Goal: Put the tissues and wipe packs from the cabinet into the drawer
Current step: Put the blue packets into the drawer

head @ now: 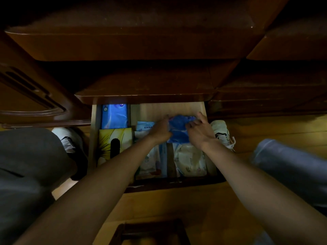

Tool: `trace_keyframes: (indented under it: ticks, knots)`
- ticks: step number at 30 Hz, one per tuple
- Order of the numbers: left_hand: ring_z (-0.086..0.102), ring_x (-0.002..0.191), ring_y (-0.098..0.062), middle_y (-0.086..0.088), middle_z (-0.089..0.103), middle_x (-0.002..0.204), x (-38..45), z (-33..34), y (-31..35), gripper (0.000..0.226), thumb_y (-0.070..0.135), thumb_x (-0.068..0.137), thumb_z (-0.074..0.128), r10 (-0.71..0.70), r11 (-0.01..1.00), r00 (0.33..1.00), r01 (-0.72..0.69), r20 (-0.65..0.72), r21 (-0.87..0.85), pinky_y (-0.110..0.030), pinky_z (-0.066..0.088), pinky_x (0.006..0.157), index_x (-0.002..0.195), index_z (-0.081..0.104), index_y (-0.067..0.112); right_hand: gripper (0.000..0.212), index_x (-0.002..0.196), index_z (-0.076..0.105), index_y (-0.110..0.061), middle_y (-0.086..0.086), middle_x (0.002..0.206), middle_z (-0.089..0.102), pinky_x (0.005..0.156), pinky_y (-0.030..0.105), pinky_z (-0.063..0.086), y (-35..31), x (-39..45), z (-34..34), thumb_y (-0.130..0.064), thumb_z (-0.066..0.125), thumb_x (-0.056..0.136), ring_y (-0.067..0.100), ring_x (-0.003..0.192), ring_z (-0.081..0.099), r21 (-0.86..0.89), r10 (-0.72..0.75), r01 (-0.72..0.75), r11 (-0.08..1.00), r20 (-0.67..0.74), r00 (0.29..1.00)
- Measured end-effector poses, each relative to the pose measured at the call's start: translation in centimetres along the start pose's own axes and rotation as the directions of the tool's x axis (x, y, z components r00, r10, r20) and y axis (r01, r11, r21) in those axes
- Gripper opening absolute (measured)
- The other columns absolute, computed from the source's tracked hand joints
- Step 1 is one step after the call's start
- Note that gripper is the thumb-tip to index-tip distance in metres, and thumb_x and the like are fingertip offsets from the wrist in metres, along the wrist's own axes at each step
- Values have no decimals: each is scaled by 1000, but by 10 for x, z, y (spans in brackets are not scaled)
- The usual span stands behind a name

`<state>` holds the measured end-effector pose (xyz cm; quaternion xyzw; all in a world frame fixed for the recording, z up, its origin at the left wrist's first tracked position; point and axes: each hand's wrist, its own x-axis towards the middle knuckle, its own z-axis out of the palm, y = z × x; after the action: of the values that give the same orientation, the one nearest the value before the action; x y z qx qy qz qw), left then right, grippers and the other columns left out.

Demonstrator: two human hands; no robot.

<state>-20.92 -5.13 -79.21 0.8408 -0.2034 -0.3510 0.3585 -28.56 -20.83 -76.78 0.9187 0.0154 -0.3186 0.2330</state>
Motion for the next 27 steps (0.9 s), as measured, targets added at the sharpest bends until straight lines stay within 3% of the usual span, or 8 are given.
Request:
trace_keyframes:
  ticks: [3,5,10,13,15,20,22,27]
  knots:
    - [58,115,-25,-9,60,127,-11,-12,0,39,17,92,59,-20,998,993,27,-119,52,-38,50,92,131,56,15,32,127,62,-23,-1,118,69,125,46,8,-2,0,-11,-34,46,101,21,124,54,31,38,-37,999,-35,999]
    - [60,113,-25,-8,63,126,-25,-27,-6,34,20,93,57,-44,994,991,57,-129,97,-38,52,91,127,61,17,24,115,66,-27,-3,111,71,119,42,19,0,-1,-20,-34,52,98,20,119,55,70,63,-57,996,-73,995]
    - [64,109,-31,-9,68,122,-68,-72,-24,35,25,93,54,1,949,982,59,-187,310,-36,53,84,126,63,22,29,123,64,-21,2,124,67,103,40,38,-7,-8,-35,-27,55,96,24,122,54,278,159,-91,956,-233,960]
    - [57,116,-30,-9,64,123,-98,-95,-33,34,32,93,53,61,865,975,55,-213,498,-39,49,84,126,60,27,29,122,65,-21,5,128,66,102,41,44,-20,-12,-46,-24,52,97,25,126,53,440,147,-56,896,-176,973]
    - [50,123,-29,-8,59,127,-119,-104,-45,35,35,94,50,58,791,986,49,-155,610,-42,48,91,127,57,26,31,124,66,-23,9,132,64,100,40,48,-26,-19,-53,-26,53,97,28,126,55,513,83,-15,858,-108,991]
    - [36,138,-31,-10,44,144,-160,-102,-75,42,37,100,45,-223,658,971,82,90,749,-46,37,110,133,52,12,27,122,66,-33,2,136,63,93,33,52,-33,-44,-82,-37,59,96,26,118,63,588,-45,60,807,-40,998]
    - [32,141,-30,-8,40,149,-168,-101,-71,44,34,101,45,-210,675,970,54,121,736,-45,35,111,138,48,11,27,122,65,-34,-1,134,65,93,33,51,-33,-57,-99,-36,58,96,24,118,62,600,-49,83,796,-73,996]
    - [55,123,-26,-2,50,142,-177,-133,-23,45,37,96,51,-64,778,996,93,-69,622,-39,47,92,140,48,28,28,123,68,-34,-7,124,70,91,32,51,-19,-97,-146,-35,60,96,19,114,65,604,-13,154,782,-231,973]
